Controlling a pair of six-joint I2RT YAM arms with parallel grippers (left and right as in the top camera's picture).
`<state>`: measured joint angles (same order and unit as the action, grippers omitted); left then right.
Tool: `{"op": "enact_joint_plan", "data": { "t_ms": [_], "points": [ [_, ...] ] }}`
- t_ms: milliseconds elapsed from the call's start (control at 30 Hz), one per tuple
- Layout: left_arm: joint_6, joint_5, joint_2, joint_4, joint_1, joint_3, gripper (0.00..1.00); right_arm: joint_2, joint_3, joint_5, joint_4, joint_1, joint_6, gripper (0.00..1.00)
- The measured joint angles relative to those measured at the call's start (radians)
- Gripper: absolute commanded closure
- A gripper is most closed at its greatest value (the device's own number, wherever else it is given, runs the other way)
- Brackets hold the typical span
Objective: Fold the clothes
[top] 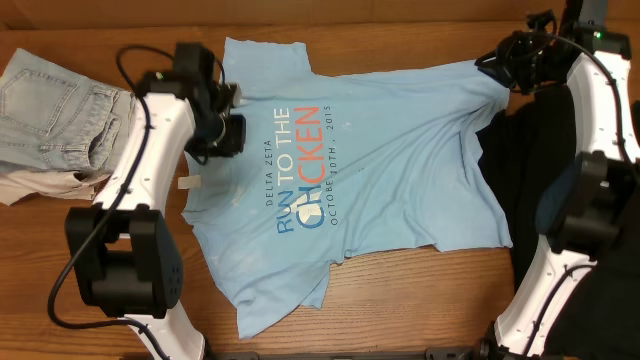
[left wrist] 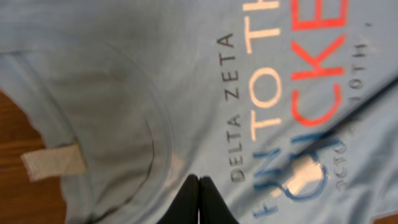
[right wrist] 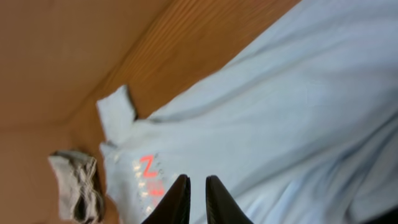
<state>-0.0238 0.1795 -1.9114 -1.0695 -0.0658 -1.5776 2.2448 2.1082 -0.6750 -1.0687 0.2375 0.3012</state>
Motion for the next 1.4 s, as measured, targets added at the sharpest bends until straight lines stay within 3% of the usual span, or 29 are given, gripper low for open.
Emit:
{"op": "enact_joint_plan", "data": {
  "t_ms": [167,400,733,867,1033,1067,1100,1400],
  "points": [
    [0.0,-0.038,0.0,0.22,0.001,0.185,0.96,-0.088,0.014,0.03,-0.214,-0.064,-0.06,0.87],
    [-0.05,-0.113,-0.004,0.501,0.031,0.408,0.96,-0.093,0.002,0.194,-0.329,-0.192,-0.122,0.83],
    [-0.124,-0.109,-0.091,0.617,0.207,0.347,0.96,-0.093,-0.121,0.337,-0.344,-0.27,-0.126,0.8],
    [-0.116,-0.1,-0.126,0.592,0.312,0.28,0.96,-0.093,-0.202,0.372,-0.304,-0.27,-0.117,0.76],
    [-0.07,-0.091,-0.183,0.454,0.381,0.151,0.96,-0.093,-0.3,0.399,-0.253,-0.27,-0.115,0.73],
    [-0.06,-0.093,-0.196,0.424,0.382,0.122,0.96,-0.093,-0.315,0.403,-0.247,-0.27,-0.115,0.74],
    [-0.051,-0.095,-0.208,0.396,0.381,0.093,0.96,-0.093,-0.328,0.406,-0.239,-0.27,-0.115,0.83],
    [-0.02,-0.07,-0.234,0.083,0.337,-0.298,0.84,-0.093,-0.457,0.417,-0.066,-0.271,-0.115,0.91]
  ]
}}
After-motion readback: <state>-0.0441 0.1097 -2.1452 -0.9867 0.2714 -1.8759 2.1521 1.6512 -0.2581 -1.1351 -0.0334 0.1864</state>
